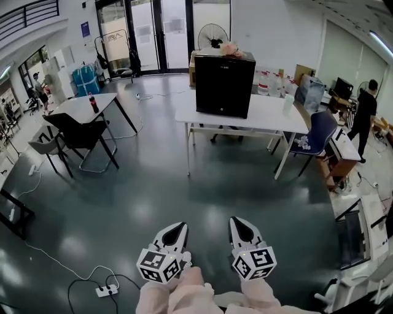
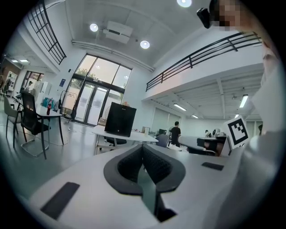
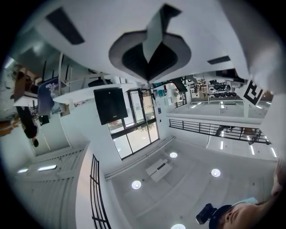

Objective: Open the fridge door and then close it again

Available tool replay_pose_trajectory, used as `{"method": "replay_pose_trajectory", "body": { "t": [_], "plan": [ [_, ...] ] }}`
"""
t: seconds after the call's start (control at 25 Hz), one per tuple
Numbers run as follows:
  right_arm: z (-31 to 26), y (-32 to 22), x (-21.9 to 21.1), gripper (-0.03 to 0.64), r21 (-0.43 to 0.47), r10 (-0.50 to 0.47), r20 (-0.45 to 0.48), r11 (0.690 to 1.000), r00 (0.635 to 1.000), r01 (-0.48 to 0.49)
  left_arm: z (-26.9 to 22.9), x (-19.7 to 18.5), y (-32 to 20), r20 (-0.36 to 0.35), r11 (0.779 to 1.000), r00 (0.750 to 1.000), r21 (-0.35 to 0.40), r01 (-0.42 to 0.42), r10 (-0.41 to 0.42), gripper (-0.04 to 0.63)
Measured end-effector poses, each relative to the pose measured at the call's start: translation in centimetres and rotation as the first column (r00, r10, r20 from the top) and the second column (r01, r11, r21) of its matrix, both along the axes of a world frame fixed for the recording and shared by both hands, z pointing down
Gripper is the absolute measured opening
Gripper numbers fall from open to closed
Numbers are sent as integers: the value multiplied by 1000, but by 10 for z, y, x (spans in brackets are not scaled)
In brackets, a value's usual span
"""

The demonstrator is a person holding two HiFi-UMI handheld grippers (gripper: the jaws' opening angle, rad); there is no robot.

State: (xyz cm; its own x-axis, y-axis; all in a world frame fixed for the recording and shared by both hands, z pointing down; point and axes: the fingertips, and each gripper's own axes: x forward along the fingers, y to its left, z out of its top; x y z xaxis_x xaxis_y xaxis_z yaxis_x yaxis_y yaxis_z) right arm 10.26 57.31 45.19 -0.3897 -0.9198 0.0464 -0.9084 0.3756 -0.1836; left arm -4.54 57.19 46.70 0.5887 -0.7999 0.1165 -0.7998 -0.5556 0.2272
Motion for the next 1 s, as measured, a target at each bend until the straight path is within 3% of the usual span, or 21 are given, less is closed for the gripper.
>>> {"method": "replay_pose_trajectory", "body": {
  "t": [0.36, 1.0],
  "plan": [
    [-8, -40, 7, 11, 16, 19, -23, 1000, 1000, -19, -7, 5, -42, -6, 1000, 1000, 9, -5, 5, 11],
    [-33, -203, 0, 11, 13, 76, -47, 997, 996, -75, -26, -13, -216, -5, 1000, 1000, 9, -5, 5, 11]
  ]
}}
